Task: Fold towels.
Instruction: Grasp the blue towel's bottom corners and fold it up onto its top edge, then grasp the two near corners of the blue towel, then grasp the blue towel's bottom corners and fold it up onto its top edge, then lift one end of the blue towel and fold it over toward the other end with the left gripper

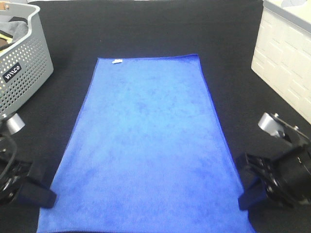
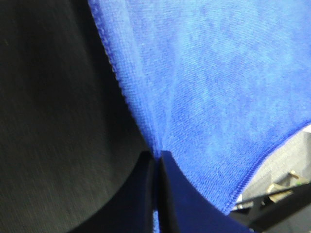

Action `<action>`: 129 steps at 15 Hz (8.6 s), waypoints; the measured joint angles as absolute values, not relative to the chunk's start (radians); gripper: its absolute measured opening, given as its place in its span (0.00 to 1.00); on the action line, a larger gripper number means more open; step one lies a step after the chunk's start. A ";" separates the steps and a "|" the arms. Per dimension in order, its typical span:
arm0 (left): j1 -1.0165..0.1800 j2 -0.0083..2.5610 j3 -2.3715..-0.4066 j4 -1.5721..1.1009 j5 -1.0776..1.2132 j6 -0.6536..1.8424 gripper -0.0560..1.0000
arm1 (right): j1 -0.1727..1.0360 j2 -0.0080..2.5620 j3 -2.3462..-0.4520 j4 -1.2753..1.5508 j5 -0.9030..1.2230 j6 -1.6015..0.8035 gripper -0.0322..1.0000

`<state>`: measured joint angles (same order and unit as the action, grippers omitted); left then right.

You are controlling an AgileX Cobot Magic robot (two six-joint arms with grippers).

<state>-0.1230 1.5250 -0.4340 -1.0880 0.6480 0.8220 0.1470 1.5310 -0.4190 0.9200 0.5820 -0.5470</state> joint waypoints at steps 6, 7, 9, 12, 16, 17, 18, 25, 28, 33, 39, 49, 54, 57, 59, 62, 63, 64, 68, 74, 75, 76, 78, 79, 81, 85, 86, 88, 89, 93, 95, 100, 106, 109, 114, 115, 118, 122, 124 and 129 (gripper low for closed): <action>-0.123 1.479 -0.417 -1.009 0.696 0.739 0.05 | 0.147 1.452 -0.372 0.910 0.622 -0.535 0.03; -0.123 1.479 -0.428 -1.005 0.679 0.736 0.05 | 0.147 1.452 -0.391 0.906 0.623 -0.535 0.03; -0.123 1.479 -0.479 -1.004 0.641 0.706 0.05 | 0.147 1.454 -0.456 0.895 0.623 -0.534 0.03; -0.123 1.493 -0.616 -1.004 0.612 0.652 0.05 | 0.147 1.532 -0.664 0.857 0.661 -0.507 0.03; -0.123 1.623 -0.824 -0.977 0.595 0.614 0.05 | 0.147 1.718 -0.977 0.834 0.711 -0.485 0.03; -0.123 1.663 -0.889 -0.954 0.594 0.596 0.05 | 0.147 1.771 -1.070 0.806 0.733 -0.464 0.03; -0.123 1.698 -0.947 -0.925 0.594 0.571 0.05 | 0.147 1.820 -1.154 0.773 0.758 -0.438 0.03; -0.123 1.922 -1.298 -0.823 0.523 0.493 0.05 | 0.147 2.107 -1.633 0.578 0.836 -0.300 0.03; -0.123 2.039 -1.435 -0.793 0.444 0.493 0.05 | 0.147 2.264 -1.880 0.558 0.836 -0.301 0.03; -0.123 2.272 -1.673 -0.791 0.340 0.519 0.05 | 0.147 2.535 -2.248 0.464 0.828 -0.301 0.03; -0.123 2.481 -1.932 -0.791 0.323 0.522 0.05 | 0.147 2.645 -2.332 0.438 0.686 -0.300 0.03; -0.105 2.451 -1.946 -0.746 0.585 0.560 0.73 | 0.147 2.537 -2.340 0.388 0.948 -0.271 0.81; -0.093 2.435 -1.928 -0.656 0.894 0.366 0.68 | 0.147 2.533 -2.340 0.387 1.205 -0.175 0.80; -0.091 2.363 -1.835 -0.645 0.874 0.327 0.64 | 0.147 2.514 -2.287 0.386 1.205 -0.137 0.77; -0.077 2.264 -1.696 -0.637 0.826 0.311 0.64 | 0.147 2.460 -2.152 0.379 1.206 -0.137 0.76; -0.032 2.190 -1.527 -0.634 0.792 0.270 0.64 | 0.134 2.319 -1.836 0.404 1.092 -0.148 0.76; -0.023 2.193 -1.512 -0.633 0.784 0.262 0.64 | 0.121 2.294 -1.775 0.428 1.032 -0.159 0.76; -0.023 2.197 -1.506 -0.638 0.776 0.261 0.64 | 0.112 2.285 -1.741 0.441 1.001 -0.178 0.76; -0.068 2.240 -1.506 -0.696 0.716 0.275 0.73 | 0.114 2.290 -1.721 0.462 0.961 -0.226 0.76; -0.144 2.300 -1.522 -0.782 0.647 0.279 0.66 | 0.114 2.348 -1.721 0.534 0.936 -0.267 0.69; -0.144 2.300 -1.522 -0.782 0.647 0.279 0.66 | 0.114 2.348 -1.721 0.534 0.936 -0.267 0.69; -0.146 2.306 -1.523 -0.790 0.645 0.280 0.55 | 0.114 2.350 -1.721 0.539 0.936 -0.269 0.59; -0.147 2.319 -1.523 -0.789 0.647 0.281 0.14 | 0.114 2.364 -1.721 0.538 0.936 -0.269 0.25; -0.147 2.320 -1.523 -0.789 0.650 0.281 0.08 | 0.114 2.367 -1.721 0.538 0.938 -0.264 0.11; -0.147 2.321 -1.523 -0.775 0.692 0.281 0.07 | 0.114 2.369 -1.721 0.538 0.959 -0.247 0.03; -0.152 2.251 -1.449 -0.652 0.787 0.281 0.07 | 0.114 2.283 -1.617 0.537 0.978 -0.224 0.03; -0.152 2.216 -1.395 -0.645 0.787 0.281 0.07 | 0.114 2.244 -1.566 0.538 0.979 -0.224 0.03; -0.152 2.150 -1.287 -0.641 0.780 0.292 0.07 | 0.114 2.171 -1.424 0.543 0.953 -0.232 0.03; -0.153 2.123 -1.223 -0.638 0.775 0.297 0.07 | 0.115 2.134 -1.352 0.556 0.930 -0.238 0.03; -0.154 2.015 -1.051 -0.623 0.695 0.297 0.07 | 0.115 2.031 -1.129 0.599 0.831 -0.283 0.03; -0.154 2.007 -1.051 -0.621 0.685 0.297 0.07 | 0.115 2.030 -1.129 0.603 0.826 -0.287 0.03; -0.154 2.001 -1.175 -0.603 0.635 0.181 0.07 | 0.115 2.047 -1.318 0.589 0.824 -0.295 0.03; -0.154 2.136 -1.512 -0.516 0.593 0.102 0.07 | 0.115 2.273 -1.743 0.575 0.907 -0.276 0.03; -0.154 2.244 -1.626 -0.478 0.595 0.101 0.07 | 0.115 2.378 -1.862 0.574 0.921 -0.274 0.03; -0.154 2.294 -1.662 -0.475 0.606 0.101 0.19 | 0.115 2.417 -1.884 0.567 0.922 -0.269 0.28; -0.154 2.292 -1.663 -0.474 0.607 0.101 0.45 | 0.115 2.417 -1.887 0.566 0.934 -0.239 0.58; -0.153 2.263 -1.667 -0.451 0.616 0.101 0.81 | 0.115 2.408 -1.887 0.527 0.994 -0.212 0.91; -0.104 2.244 -1.667 -0.431 0.729 0.101 0.83 | 0.114 2.374 -1.887 0.491 1.105 -0.196 0.94; -0.095 2.244 -1.659 -0.418 0.732 0.101 0.83 | 0.114 2.362 -1.887 0.486 1.111 -0.195 0.94; -0.102 2.284 -1.659 -0.420 0.700 0.101 0.83 | 0.114 2.347 -1.887 0.485 1.112 -0.190 0.94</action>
<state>-0.1020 2.2840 -1.6590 -0.4200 0.7000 0.1010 0.1140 2.3470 -1.8870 0.4850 1.1120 -0.1900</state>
